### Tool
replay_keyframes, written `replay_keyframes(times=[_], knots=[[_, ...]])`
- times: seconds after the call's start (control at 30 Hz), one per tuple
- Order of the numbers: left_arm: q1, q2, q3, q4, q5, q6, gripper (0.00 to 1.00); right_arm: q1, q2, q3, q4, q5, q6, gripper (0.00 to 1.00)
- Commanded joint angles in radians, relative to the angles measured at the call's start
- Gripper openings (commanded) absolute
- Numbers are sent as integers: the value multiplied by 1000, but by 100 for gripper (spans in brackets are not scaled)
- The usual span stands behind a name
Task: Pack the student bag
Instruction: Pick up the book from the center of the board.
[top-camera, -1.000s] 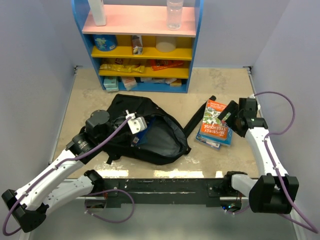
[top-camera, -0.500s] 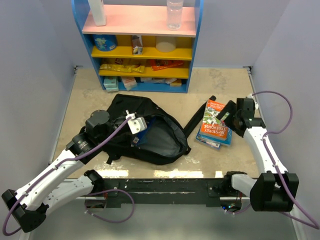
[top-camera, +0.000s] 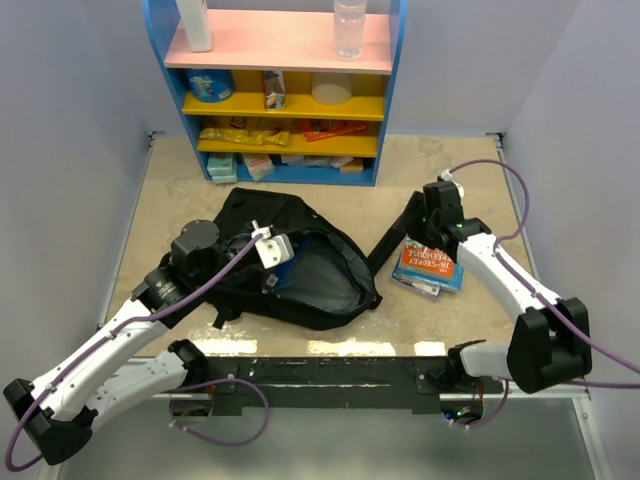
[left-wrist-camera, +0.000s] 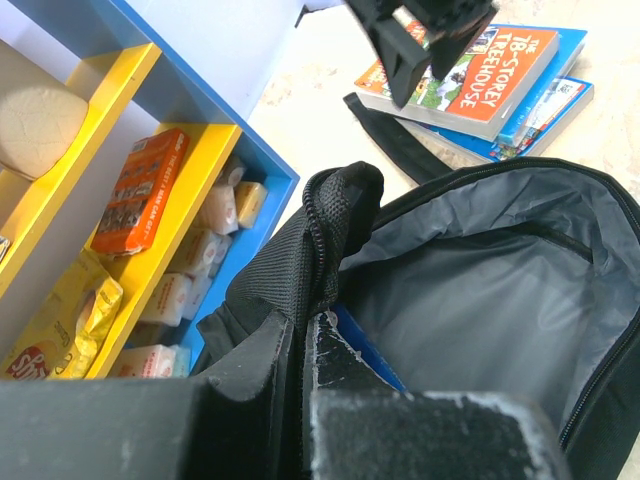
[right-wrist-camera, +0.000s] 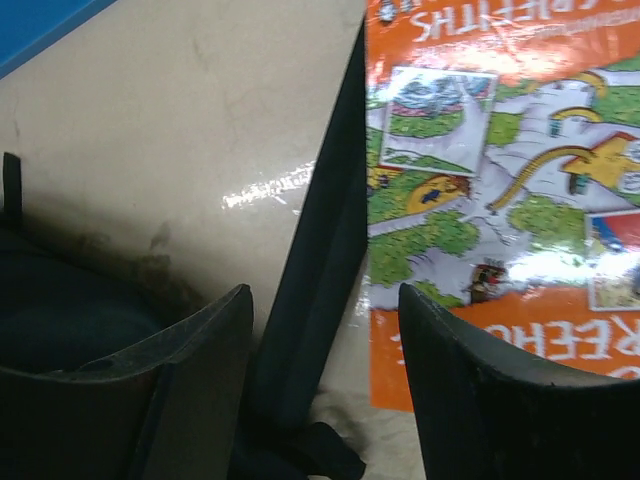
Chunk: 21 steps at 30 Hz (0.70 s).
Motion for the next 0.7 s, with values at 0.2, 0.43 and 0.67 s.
replay_keyframes(times=[0.2, 0.43, 0.67], knots=[[2, -30, 34, 140, 36, 5, 0, 53, 179, 73, 123, 28, 73, 32], [5, -37, 28, 138, 36, 5, 0, 98, 233, 114, 93, 78, 79, 31], [5, -53, 12, 148, 36, 5, 0, 81, 222, 114, 39, 119, 68, 30]])
